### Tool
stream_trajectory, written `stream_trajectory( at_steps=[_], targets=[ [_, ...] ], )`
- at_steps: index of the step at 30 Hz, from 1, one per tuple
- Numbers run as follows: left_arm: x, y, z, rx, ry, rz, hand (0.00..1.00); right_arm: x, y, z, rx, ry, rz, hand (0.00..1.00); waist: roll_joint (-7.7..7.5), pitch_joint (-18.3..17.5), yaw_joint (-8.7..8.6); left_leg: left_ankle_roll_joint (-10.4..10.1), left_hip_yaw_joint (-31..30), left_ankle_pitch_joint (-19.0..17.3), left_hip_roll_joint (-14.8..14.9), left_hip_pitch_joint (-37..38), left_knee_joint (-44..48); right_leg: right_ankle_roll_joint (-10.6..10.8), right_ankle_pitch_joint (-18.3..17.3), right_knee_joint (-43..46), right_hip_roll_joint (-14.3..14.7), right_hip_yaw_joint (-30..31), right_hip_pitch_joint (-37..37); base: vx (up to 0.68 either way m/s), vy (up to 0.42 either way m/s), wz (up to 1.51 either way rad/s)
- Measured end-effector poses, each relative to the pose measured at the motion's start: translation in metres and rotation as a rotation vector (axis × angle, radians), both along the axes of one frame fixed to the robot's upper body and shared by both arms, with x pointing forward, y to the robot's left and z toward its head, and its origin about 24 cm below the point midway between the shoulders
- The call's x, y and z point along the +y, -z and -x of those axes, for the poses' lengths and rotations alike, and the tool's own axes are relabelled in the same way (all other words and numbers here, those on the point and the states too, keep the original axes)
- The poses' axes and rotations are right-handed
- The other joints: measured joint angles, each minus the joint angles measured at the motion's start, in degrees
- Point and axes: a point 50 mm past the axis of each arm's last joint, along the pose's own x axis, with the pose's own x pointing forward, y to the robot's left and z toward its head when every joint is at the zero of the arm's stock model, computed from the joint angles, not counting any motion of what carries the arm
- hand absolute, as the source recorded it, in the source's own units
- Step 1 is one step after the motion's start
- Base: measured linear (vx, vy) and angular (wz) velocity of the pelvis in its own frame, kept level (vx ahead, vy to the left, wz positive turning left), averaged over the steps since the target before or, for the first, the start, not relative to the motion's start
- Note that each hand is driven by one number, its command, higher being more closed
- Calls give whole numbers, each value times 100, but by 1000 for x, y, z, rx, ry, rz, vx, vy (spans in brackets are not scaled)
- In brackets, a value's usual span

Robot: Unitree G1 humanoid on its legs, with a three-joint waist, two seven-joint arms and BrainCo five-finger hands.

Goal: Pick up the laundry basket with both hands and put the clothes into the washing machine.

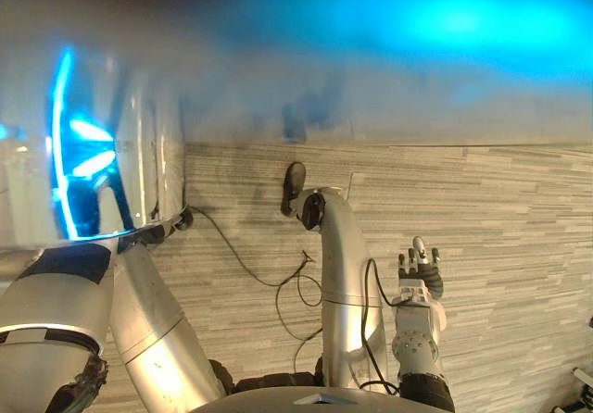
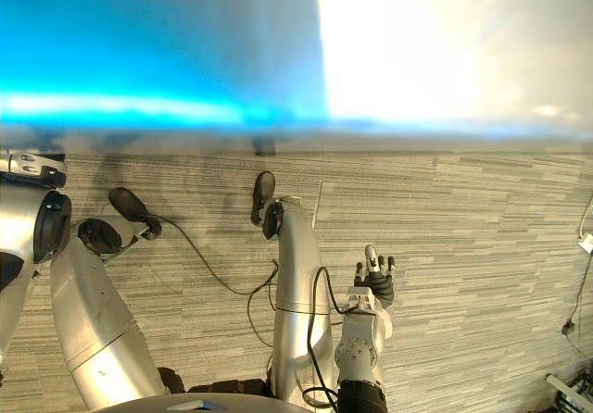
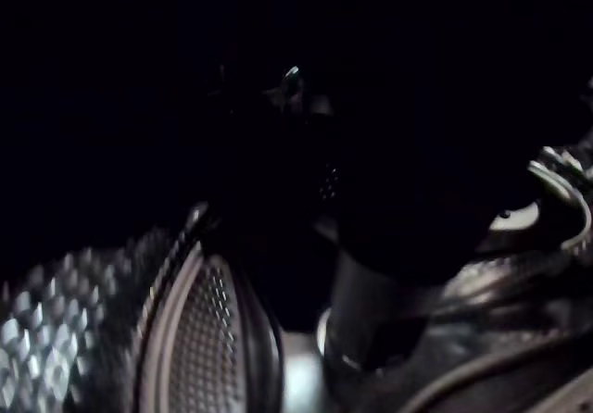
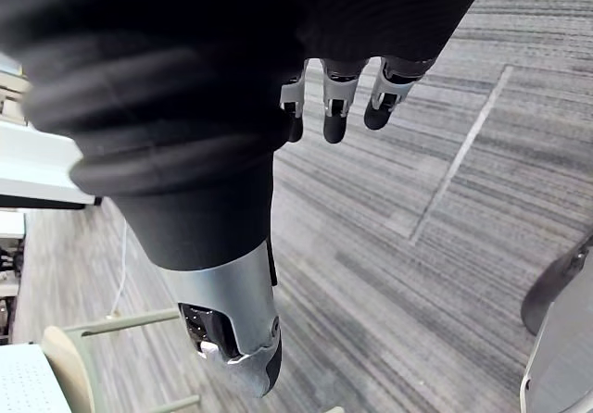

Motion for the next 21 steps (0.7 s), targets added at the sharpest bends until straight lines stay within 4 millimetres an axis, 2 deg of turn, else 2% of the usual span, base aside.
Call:
stream_trajectory(
  at_steps=[1, 3, 4, 5, 6, 7, 8, 9, 11, 14, 15, 16, 18, 20, 21],
  targets=[
    [0, -4, 3, -20, -20, -42, 0, 0, 0, 0, 1, 1, 2, 0, 0, 0, 1, -4, -6, 4, 0, 0, -2, -6, -4, 4, 0, -7, 2, -8, -33, 2],
    [1, -21, 18, -113, -245, -369, 0, 1, 0, 0, 11, -18, 30, 0, 0, 0, 11, -11, -13, 11, 3, 4, -4, -11, -7, 22, 2, -10, 3, -8, -37, 2],
    [-3, -26, 26, -154, -474, -644, 0, 2, 0, -1, 7, -32, 38, 0, 0, 0, 14, -8, -13, 13, 4, 14, -3, -11, -9, 41, 1, -8, 7, -2, -33, 3],
    [-8, -21, 29, -176, -691, -915, 0, 5, -1, -1, -2, -53, 45, 0, 1, 1, 36, -10, -12, 19, 4, 29, -5, -20, -20, 55, -1, -8, 19, 0, -34, 4],
    [-12, -14, 28, -178, -780, -1049, 0, 6, -1, -1, -5, -62, 51, 0, 0, 2, 58, -7, -4, 26, 2, 52, -9, -27, -26, 66, -8, -8, 29, 3, -40, 5],
    [-18, 6, 21, -162, -917, -1316, 0, 8, -1, -1, -18, -77, 60, 0, 3, 4, 97, -5, 19, 34, -4, 114, -28, -33, -31, 73, -25, -8, 62, 4, -36, 6],
    [-19, 17, 18, -146, -962, -1438, 0, 8, -2, -2, -27, -78, 64, 0, 3, 14, 101, -6, 32, 37, -12, 152, -45, -34, -35, 68, -33, -6, 93, 3, -58, 16],
    [-22, 56, 7, -58, -896, -1622, 0, 7, -4, -1, -39, -72, 69, 0, 7, 41, 86, -20, 79, 66, -64, 319, -137, -33, -46, 23, -73, -5, 222, 3, -52, 16],
    [-18, 82, 2, 32, -798, -1623, 0, 7, -5, -1, -44, -71, 67, 0, 4, 60, 84, -36, 140, 85, -84, 477, -221, -36, -55, -22, -87, 10, 328, 4, -58, 13],
    [13, 139, -4, 310, -632, -1485, 0, 8, -6, -1, -47, -80, 58, 0, 2, 72, 108, -112, 271, 174, -98, 941, -504, -64, -63, -186, -80, 11, 667, 7, -94, 8],
    [18, 147, -3, 344, -614, -1454, 0, 8, -6, -1, -47, -81, 57, 0, 2, 72, 122, -129, 286, 199, -102, 1021, -563, -77, -63, -219, -74, 6, 731, 13, -131, 7],
    [22, 166, -2, 397, -571, -1411, 0, 8, -6, -1, -45, -82, 57, 0, 2, 72, 160, -166, 322, 243, -104, 1197, -677, -98, -56, -290, -55, -2, 864, 14, -111, 7],
    [20, 185, 1, 428, -515, -1372, 0, 8, -5, -1, -39, -84, 57, 0, 2, 72, 181, -224, 363, 296, -128, 1495, -856, -113, -63, -409, -44, -26, 1134, 20, -106, 11],
    [15, 233, 11, 546, -390, -1291, 0, 8, -3, 0, -26, -87, 53, 0, 7, 67, 176, -258, 454, 372, -196, 2017, -1159, -127, -70, -620, -58, -71, 1607, 39, -103, 19],
    [11, 247, 16, 578, -348, -1264, 0, 6, -1, 1, -18, -81, 52, 0, 8, 68, 183, -271, 499, 399, -222, 2180, -1250, -129, -71, -686, -68, -72, 1739, 62, -110, 24]
  ],
)
